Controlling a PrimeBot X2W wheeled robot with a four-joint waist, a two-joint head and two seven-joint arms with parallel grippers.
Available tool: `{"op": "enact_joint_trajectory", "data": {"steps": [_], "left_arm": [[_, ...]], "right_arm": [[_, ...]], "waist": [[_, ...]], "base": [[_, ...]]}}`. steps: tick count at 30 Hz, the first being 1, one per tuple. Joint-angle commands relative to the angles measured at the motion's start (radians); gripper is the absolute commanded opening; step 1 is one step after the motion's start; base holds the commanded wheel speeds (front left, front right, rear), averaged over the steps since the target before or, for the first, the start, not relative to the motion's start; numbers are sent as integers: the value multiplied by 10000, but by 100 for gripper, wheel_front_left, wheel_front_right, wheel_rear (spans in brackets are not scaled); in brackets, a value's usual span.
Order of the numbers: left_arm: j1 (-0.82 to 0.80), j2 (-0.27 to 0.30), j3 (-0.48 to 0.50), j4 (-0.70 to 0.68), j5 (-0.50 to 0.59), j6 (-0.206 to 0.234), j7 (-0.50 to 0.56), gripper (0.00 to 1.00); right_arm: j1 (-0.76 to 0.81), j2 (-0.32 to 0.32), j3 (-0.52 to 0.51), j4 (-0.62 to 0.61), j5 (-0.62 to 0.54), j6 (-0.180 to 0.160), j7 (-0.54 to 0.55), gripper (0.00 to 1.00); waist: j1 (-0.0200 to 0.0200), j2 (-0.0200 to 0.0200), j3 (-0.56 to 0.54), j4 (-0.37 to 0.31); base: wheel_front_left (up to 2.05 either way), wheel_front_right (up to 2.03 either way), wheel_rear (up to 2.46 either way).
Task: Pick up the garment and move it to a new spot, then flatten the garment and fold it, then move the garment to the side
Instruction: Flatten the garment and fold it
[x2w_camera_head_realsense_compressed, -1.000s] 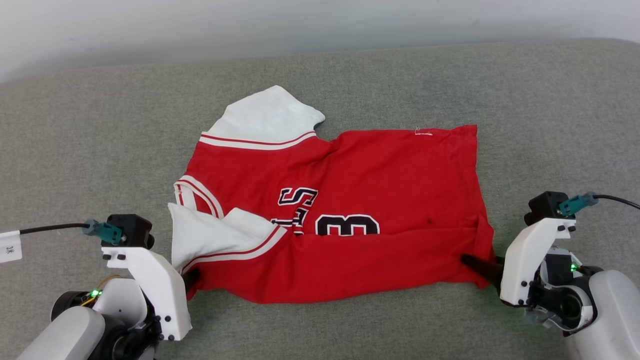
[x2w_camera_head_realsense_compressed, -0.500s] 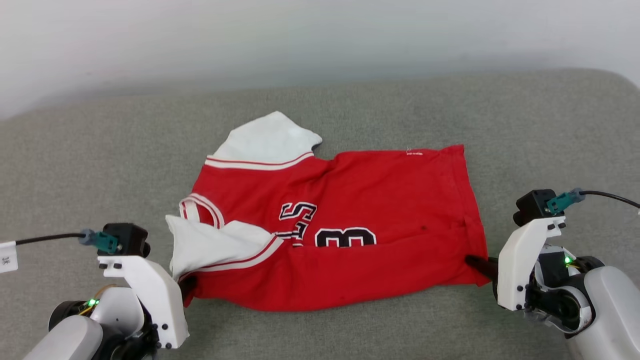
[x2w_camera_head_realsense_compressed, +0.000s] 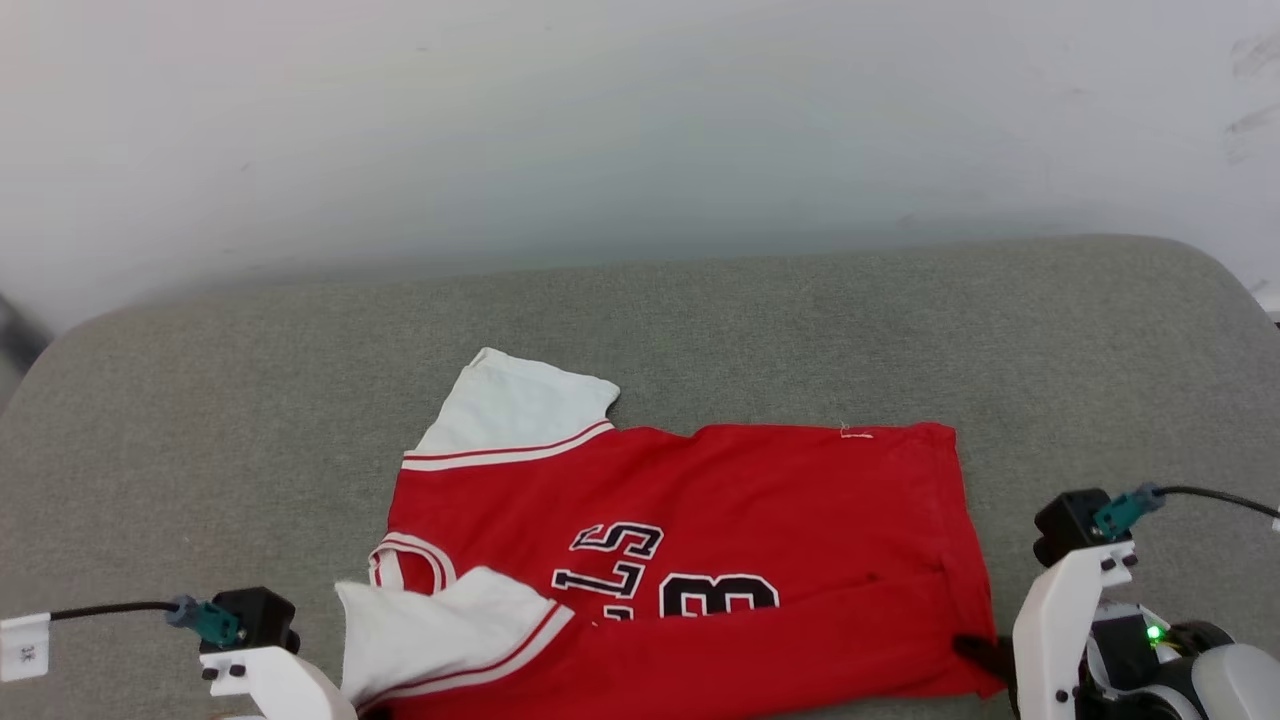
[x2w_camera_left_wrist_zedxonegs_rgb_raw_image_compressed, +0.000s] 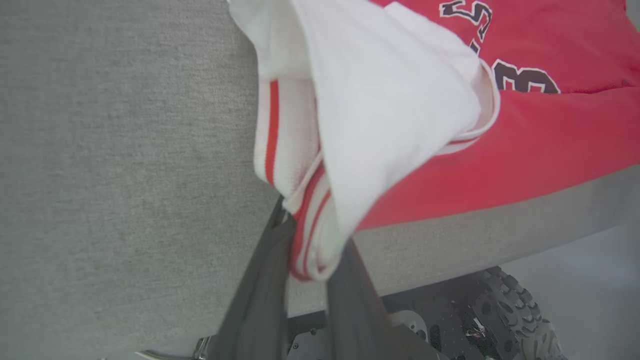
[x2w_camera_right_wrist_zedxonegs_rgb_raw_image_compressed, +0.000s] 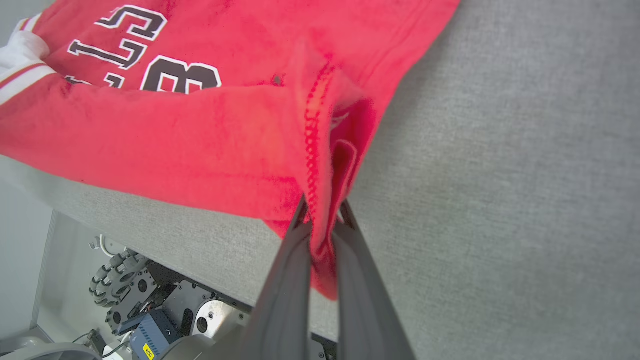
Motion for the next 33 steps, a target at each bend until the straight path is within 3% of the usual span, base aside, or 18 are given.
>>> {"op": "enact_joint_trajectory", "data": {"steps": [1, 7, 8, 9, 10, 18, 26, 33], "left_arm": [[127, -57, -35, 40, -61, 17, 16, 0], [90, -560, -34, 792, -344, -213, -230, 0], [-3, -668, -26, 978, -339, -282, -329, 22], [-73, -748, -34, 1130, -335, -341, -397, 89], [-143, -811, -47, 1256, -317, -401, -450, 100], [-817, -788, 276, 1399, 110, -741, -1275, 100], [-1570, -475, 650, 1076, 699, -340, -1698, 100], [-3086, -396, 1157, 1289, 1251, 74, -2118, 100]], "right_arm": [[197, 6, -77, -5, -55, -11, 23, 0], [892, 412, -509, 531, -355, -10, -535, 0], [945, 463, -496, 608, -410, -10, -724, 39], [1004, 564, -496, 657, -382, -10, -953, 87], [1024, 629, -503, 649, -363, -10, -1221, 100], [1182, 536, -603, -51, -871, -10, -4091, 100], [1005, 858, -1245, -1306, -1799, -10, -6069, 100], [564, 1415, -1656, -2369, -2577, -10, -7071, 100]], "waist": [[1, 0, 17, 18], [1, 0, 207, 30], [1, 0, 235, 12], [1, 0, 258, -14], [1, 0, 284, -53], [1, 0, 121, -453], [1, 0, 250, -1221], [1, 0, 1576, -1883]], "base": [[0, 0, 0], [0, 0, 0], [0, 0, 0], [0, 0, 0], [0, 0, 0], [0, 0, 0], [0, 0, 0], [0, 0, 0]]}}
